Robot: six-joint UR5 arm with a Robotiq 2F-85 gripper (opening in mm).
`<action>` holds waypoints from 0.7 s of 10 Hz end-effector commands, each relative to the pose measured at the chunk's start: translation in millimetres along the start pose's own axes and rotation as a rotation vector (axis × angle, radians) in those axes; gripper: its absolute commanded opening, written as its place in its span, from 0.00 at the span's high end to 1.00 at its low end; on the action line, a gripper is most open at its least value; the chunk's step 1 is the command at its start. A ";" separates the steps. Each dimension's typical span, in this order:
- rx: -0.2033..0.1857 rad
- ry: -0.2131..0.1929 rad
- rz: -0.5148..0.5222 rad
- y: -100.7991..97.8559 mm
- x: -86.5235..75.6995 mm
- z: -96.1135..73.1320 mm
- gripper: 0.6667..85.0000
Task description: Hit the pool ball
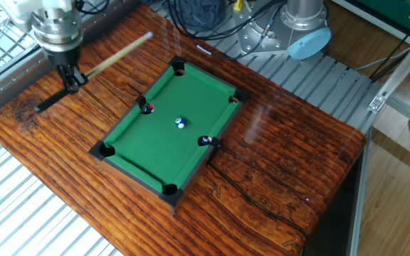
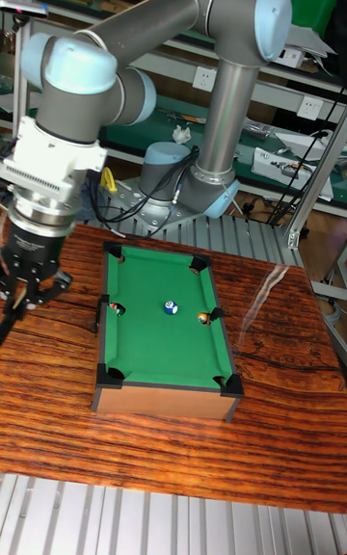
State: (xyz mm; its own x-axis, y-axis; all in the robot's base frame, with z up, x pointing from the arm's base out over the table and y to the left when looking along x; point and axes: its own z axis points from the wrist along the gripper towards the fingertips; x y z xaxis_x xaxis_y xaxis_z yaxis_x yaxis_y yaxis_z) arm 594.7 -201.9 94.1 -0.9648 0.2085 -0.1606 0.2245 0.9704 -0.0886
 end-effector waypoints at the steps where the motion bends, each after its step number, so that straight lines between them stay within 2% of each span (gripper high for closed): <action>1: 0.001 -0.016 0.120 14.3 -11.7 -2.6 1.00; 2: 0.021 -0.042 0.151 13.5 -20.5 -0.4 1.00; 5: 0.044 -0.085 0.170 27.6 -39.1 2.7 1.00; 7: 0.045 -0.080 0.207 44.7 -41.1 -0.1 1.00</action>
State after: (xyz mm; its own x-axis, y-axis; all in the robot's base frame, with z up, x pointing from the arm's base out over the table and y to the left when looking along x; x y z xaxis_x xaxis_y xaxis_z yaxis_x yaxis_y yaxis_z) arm 631.0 -183.0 95.5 -0.9077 0.3459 -0.2375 0.3770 0.9209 -0.0994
